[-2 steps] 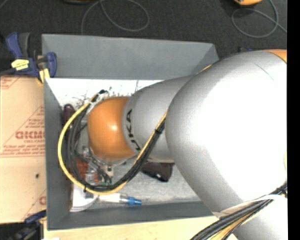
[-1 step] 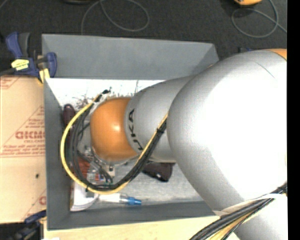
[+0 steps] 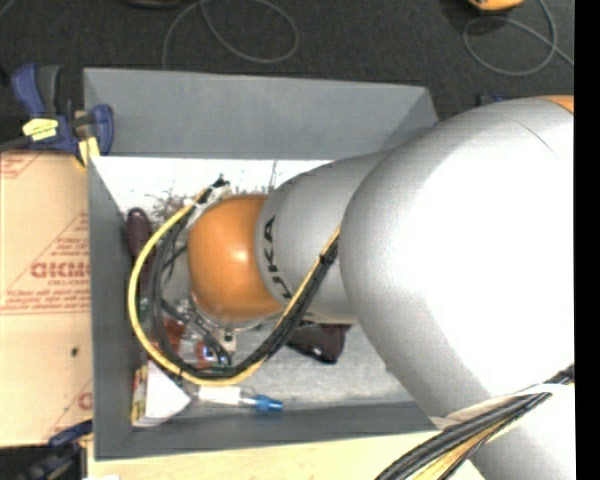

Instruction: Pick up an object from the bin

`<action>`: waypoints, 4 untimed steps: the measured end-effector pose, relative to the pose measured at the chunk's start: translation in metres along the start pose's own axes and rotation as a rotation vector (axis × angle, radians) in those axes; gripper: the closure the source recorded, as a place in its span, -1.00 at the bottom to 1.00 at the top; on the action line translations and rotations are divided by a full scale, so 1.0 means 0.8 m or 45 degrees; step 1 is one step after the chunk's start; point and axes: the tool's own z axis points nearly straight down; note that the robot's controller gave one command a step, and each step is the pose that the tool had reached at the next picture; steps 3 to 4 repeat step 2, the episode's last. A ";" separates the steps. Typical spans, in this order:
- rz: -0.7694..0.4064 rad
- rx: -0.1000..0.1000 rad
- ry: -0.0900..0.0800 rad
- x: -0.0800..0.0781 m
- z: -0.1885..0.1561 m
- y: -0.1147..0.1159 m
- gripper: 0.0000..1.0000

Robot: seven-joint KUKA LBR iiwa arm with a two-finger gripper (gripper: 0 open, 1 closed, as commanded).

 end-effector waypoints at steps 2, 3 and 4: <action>0.042 -0.003 0.011 0.009 0.005 0.009 1.00; 0.042 -0.003 0.011 0.009 0.005 0.009 1.00; 0.042 -0.003 0.011 0.009 0.005 0.009 1.00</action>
Offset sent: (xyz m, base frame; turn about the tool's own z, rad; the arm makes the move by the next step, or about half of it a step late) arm 0.0000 0.0000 0.0000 0.0000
